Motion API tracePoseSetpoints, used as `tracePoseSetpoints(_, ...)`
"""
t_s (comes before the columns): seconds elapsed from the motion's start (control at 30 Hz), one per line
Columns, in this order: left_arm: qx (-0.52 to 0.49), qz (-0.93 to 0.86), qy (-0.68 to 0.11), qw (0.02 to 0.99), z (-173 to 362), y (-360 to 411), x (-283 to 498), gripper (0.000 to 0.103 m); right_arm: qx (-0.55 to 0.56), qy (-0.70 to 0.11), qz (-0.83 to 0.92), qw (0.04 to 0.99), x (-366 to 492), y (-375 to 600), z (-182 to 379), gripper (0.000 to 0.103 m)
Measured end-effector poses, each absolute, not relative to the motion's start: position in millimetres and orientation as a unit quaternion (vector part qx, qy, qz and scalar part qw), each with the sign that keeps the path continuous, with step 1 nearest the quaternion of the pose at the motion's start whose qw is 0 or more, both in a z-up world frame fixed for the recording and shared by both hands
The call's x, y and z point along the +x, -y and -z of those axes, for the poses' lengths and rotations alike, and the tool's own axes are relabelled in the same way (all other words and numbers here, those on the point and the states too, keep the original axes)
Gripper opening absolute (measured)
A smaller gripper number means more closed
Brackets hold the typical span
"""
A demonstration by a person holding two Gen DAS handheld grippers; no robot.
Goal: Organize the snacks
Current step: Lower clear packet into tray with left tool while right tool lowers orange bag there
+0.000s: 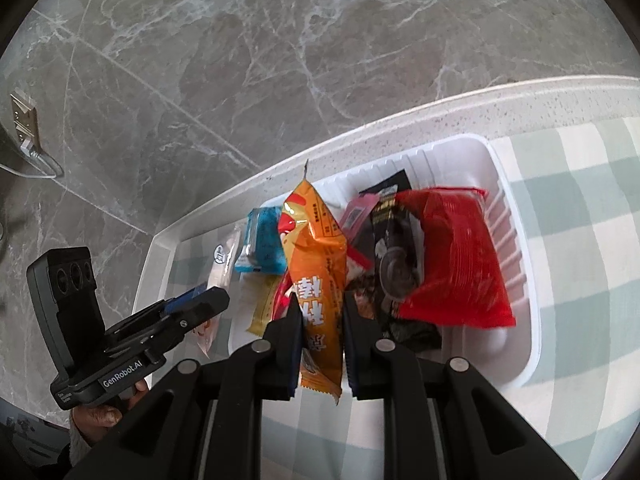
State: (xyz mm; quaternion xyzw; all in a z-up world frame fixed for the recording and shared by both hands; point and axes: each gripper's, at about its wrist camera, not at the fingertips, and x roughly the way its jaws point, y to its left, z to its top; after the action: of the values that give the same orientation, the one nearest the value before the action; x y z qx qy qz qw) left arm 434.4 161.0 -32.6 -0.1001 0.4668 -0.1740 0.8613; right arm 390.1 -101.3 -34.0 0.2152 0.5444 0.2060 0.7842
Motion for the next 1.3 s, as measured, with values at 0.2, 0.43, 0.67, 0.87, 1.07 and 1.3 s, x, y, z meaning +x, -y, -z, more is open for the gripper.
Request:
tracePoseSetpoints(0.2,-0.101,0.170,-0.470,0.860,38,-156,449,0.025,0.204,-0.543,-0.199,0.790,401,101,37,0.020)
tracePoseSetpoints(0.43,-0.094,0.161,-0.475,0.860,46,-150,459,0.025,0.194,-0.540,-0.185,0.798,413,103,40,0.023)
tracePoseSetpoints(0.67,-0.082,0.142,-0.478,0.863,54,-141,469,0.041,0.157,-0.532,-0.177,0.813,415,101,32,0.036)
tracePoseSetpoints(0.87,-0.076,0.146,-0.460,0.872,45,-137,463,0.053,0.131,-0.519,-0.176,0.826,406,98,20,0.042)
tracePoseSetpoints(1.07,-0.078,0.147,-0.449,0.878,31,-138,443,0.053,0.108,-0.504,-0.174,0.839,390,98,6,0.044)
tracePoseSetpoints(1.3,-0.081,0.152,-0.444,0.879,20,-141,406,0.053,0.094,-0.496,-0.169,0.846,366,102,-6,0.047)
